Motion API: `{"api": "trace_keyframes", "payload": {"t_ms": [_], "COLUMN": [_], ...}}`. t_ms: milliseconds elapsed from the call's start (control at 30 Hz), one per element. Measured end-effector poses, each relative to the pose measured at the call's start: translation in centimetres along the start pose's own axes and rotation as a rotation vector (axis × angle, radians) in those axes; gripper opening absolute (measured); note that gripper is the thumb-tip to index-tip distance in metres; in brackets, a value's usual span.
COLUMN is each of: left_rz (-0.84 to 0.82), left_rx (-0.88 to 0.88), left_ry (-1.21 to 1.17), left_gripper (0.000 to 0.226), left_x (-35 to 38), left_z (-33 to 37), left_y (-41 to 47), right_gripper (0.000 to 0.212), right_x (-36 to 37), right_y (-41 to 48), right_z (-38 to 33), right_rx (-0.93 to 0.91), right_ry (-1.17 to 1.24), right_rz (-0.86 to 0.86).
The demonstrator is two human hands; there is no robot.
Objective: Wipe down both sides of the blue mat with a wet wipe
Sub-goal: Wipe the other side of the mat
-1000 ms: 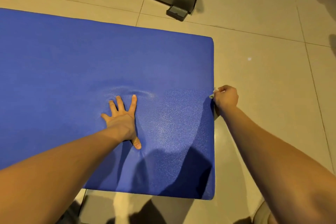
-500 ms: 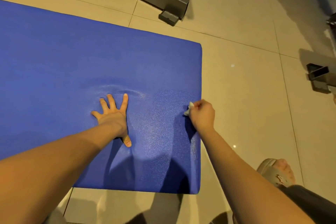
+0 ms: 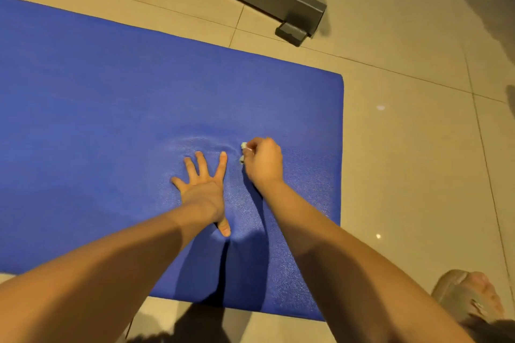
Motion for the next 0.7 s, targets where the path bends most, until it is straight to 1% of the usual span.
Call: {"api": "trace_keyframes", "payload": {"t_ms": [67, 133, 167, 200, 233, 267, 300, 333, 367, 400, 467, 500, 533, 567, 600, 700], "left_rz": [0.005, 0.003, -0.005, -0.019, -0.038, -0.055, -0.068, -0.064, -0.042, 0.008, 0.174, 0.239, 0.275, 0.294, 0.303, 0.255], "left_rx": [-0.002, -0.016, -0.021, -0.026, -0.033, -0.036, -0.036, -0.032, -0.017, 0.029, 0.189, 0.249, 0.292, 0.308, 0.330, 0.299], "left_ry": [0.017, 0.026, 0.033, 0.045, 0.059, 0.076, 0.100, 0.118, 0.116, 0.087, -0.041, -0.130, -0.207, -0.285, -0.350, -0.481], "left_gripper": [0.179, 0.181, 0.182, 0.182, 0.182, 0.181, 0.178, 0.170, 0.155, 0.123, 0.032, 0.020, 0.022, 0.019, 0.015, 0.014], "left_x": [0.0, -0.1, -0.2, -0.3, -0.5, -0.6, -0.7, -1.3, -1.9, -2.7, -4.8, -5.6, -6.1, -6.2, -6.2, -5.1], "left_z": [0.0, 0.3, 0.5, 0.7, 0.8, 0.9, 1.0, 1.2, 1.4, 1.6, 2.5, 3.0, 3.7, 4.3, 4.9, 6.1], "left_y": [0.0, 0.2, 0.2, 0.1, -0.1, -0.2, -0.3, -0.6, -0.5, -0.5, 0.0, 0.4, 0.7, 1.2, 1.8, 4.1], "right_gripper": [0.024, 0.018, 0.026, 0.039, 0.056, 0.079, 0.106, 0.127, 0.138, 0.144, 0.149, 0.150, 0.151, 0.152, 0.152, 0.153], "right_x": [-1.2, -3.6, -4.9, -6.3, -7.5, -8.4, -9.1, -9.4, -9.6, -9.7, -9.3, -9.1, -9.0, -8.8, -8.7, -8.3], "right_y": [-0.8, -2.0, -2.5, -3.1, -3.7, -4.0, -4.3, -4.3, -4.2, -4.2, -3.8, -3.5, -3.3, -3.1, -2.9, -2.7], "right_z": [-0.1, 1.2, 2.6, 4.1, 5.7, 7.3, 8.8, 9.9, 10.4, 10.5, 9.9, 9.3, 8.7, 8.3, 8.0, 8.0], "right_rx": [-0.086, -0.125, -0.119, -0.112, -0.098, -0.064, -0.024, -0.002, -0.004, -0.016, -0.018, -0.002, 0.018, 0.033, 0.044, 0.056], "right_ry": [0.033, -0.001, -0.071, -0.185, -0.328, -0.480, -0.615, -0.719, -0.791, -0.828, -0.855, -0.874, -0.905, -0.944, -0.978, -0.998], "right_rz": [-0.002, 0.044, 0.081, 0.097, 0.069, -0.026, -0.157, -0.276, -0.357, -0.399, -0.427, -0.438, -0.447, -0.454, -0.458, -0.469]}}
Point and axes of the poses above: each hand's wrist, its own y-axis towards the middle knuckle, its own x-axis out of the palm, z = x × y, the point moved 1 cm from there along y, towards the middle knuckle, and after that the axes turned 13 degrees about -y, right-handed, at the moved point
